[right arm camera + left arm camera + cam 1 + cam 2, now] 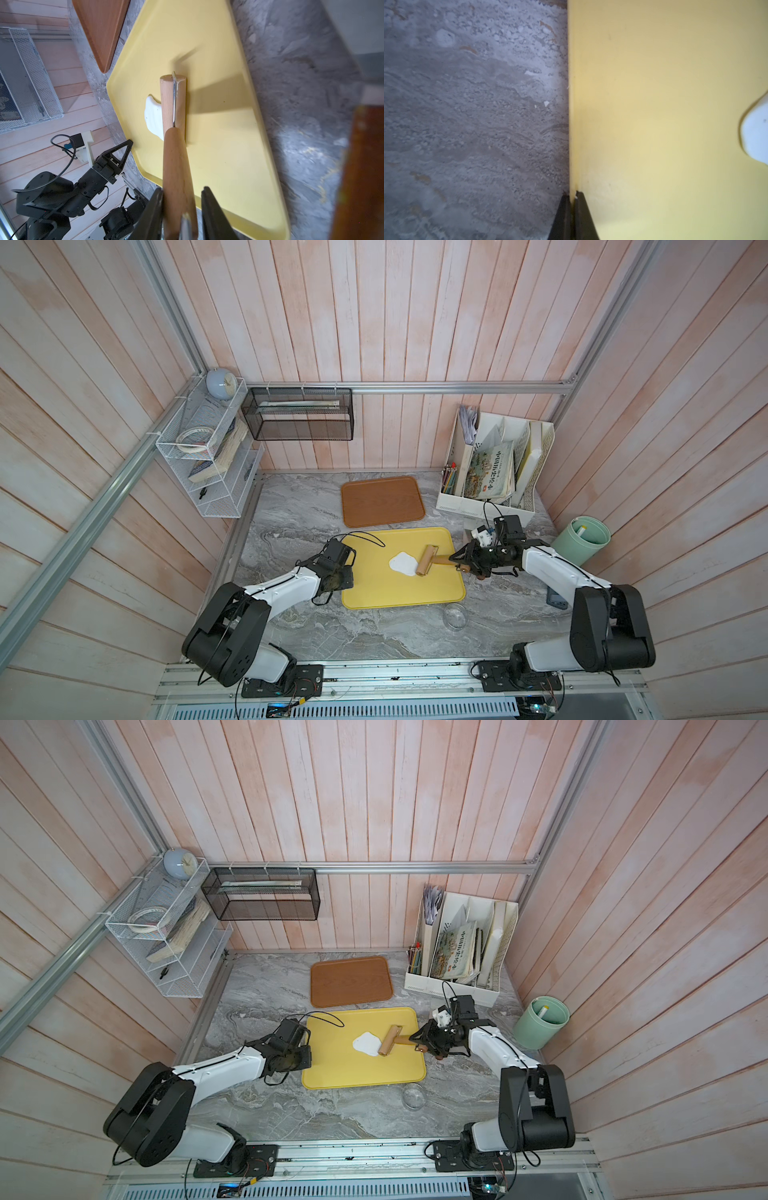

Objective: Roll out the dumpling wrappers from the dough
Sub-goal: Flatten out the dough on the work surface.

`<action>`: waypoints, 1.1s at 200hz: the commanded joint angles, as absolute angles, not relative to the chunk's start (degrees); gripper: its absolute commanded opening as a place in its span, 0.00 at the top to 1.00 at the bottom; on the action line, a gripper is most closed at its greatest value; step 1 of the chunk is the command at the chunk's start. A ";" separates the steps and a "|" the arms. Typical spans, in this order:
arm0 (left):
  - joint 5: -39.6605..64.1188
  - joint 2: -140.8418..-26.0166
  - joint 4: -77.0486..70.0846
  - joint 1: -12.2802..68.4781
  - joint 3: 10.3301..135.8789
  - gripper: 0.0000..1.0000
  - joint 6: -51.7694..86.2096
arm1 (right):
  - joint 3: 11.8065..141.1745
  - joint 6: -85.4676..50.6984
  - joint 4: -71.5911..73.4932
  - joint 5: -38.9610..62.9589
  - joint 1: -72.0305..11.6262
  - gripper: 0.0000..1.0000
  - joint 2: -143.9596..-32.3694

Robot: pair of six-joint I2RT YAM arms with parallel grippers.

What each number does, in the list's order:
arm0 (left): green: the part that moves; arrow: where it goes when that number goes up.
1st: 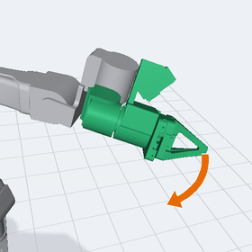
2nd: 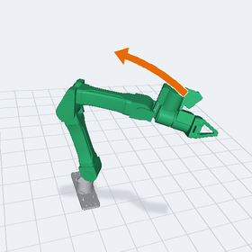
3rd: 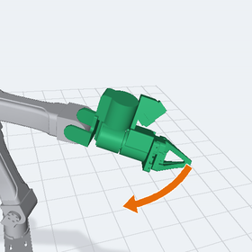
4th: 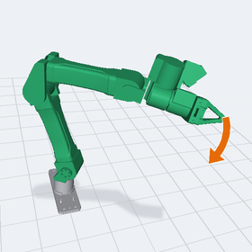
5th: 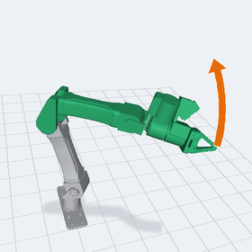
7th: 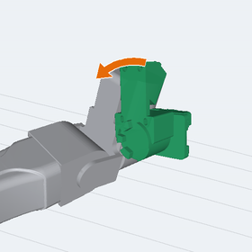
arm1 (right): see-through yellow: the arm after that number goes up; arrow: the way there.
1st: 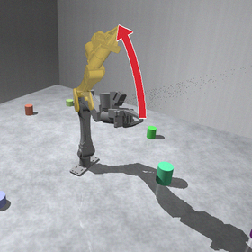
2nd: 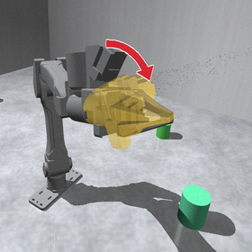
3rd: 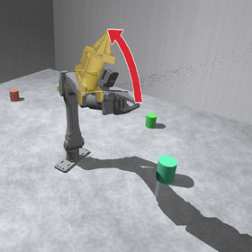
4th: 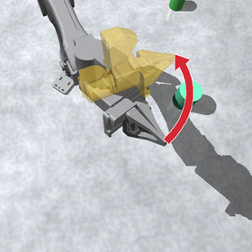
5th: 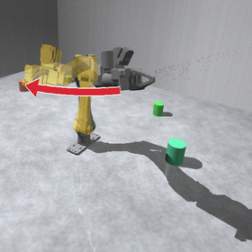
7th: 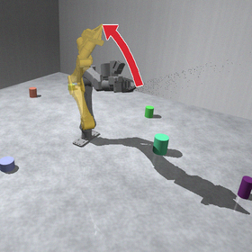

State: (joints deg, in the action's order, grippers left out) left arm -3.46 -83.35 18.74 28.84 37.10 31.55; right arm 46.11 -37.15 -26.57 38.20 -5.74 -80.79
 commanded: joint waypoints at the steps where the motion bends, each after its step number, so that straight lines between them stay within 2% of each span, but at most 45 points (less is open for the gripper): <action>1: -3.33 -86.75 25.02 29.27 35.15 1.00 31.20 | 50.66 -35.99 -36.11 24.60 -5.53 1.00 -77.67; 38: -3.34 -86.86 25.05 29.27 35.21 1.00 31.20 | 60.86 -40.54 -34.48 29.98 -13.56 1.00 -75.75; 64: -3.32 -86.90 25.09 29.27 35.23 1.00 31.20 | 59.52 -43.42 -28.90 32.10 -21.28 1.00 -78.29; 91: -3.32 -86.93 25.13 29.27 35.29 1.00 31.11 | 56.00 -45.45 -23.13 32.45 -24.73 1.00 -81.33; 117: -3.26 -86.97 25.04 29.36 35.25 1.00 31.03 | 51.84 -46.17 -20.23 31.68 -24.77 1.00 -83.56; 138: -3.17 -86.98 25.15 29.37 35.30 1.00 30.94 | 48.76 -45.25 -23.72 28.07 -23.99 1.00 -85.71; 176: -3.16 -86.75 25.02 29.36 35.15 1.00 30.94 | 42.12 -39.54 -31.06 19.24 -16.83 1.00 -87.36; 220: -3.16 -86.65 24.88 29.36 35.04 1.00 30.94 | 41.95 -34.97 -37.36 12.45 -11.81 1.00 -85.75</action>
